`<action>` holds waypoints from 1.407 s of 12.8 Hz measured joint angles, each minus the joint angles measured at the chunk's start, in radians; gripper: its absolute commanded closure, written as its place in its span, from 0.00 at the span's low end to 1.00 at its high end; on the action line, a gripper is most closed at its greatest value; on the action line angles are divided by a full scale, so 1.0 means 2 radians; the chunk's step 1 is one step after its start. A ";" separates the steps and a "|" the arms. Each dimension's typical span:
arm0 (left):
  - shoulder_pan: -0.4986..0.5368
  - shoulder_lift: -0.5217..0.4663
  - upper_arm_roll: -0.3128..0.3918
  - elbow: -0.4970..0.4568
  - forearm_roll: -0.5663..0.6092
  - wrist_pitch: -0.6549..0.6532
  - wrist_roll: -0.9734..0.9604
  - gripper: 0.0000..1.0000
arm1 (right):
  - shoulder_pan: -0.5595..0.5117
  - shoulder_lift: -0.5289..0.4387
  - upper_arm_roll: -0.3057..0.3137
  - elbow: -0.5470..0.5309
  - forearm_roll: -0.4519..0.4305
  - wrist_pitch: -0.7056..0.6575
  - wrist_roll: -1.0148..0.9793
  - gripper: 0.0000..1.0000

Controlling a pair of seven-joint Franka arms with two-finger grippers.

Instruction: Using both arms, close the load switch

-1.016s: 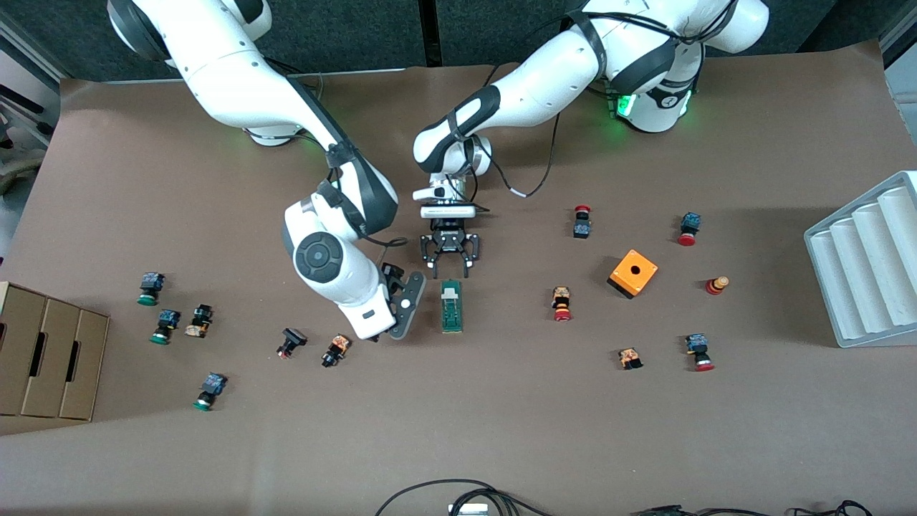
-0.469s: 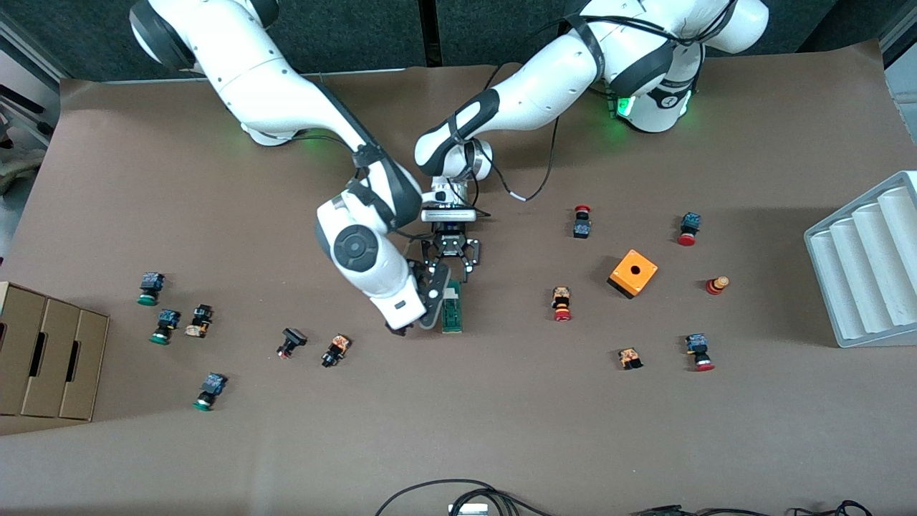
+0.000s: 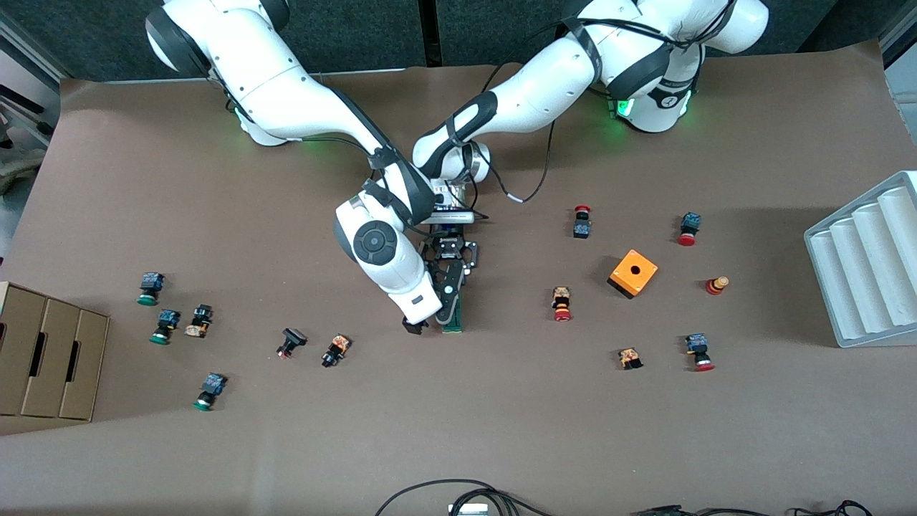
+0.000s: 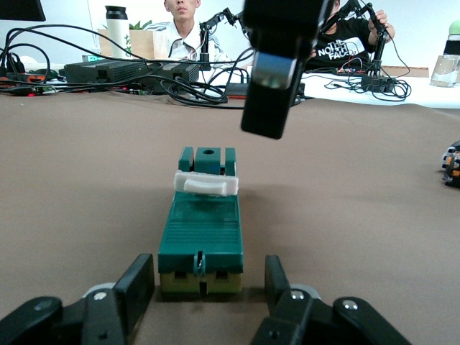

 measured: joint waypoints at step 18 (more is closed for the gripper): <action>-0.001 0.001 0.000 0.001 0.000 -0.003 0.000 0.33 | 0.029 0.031 -0.003 0.001 0.000 0.057 0.000 0.01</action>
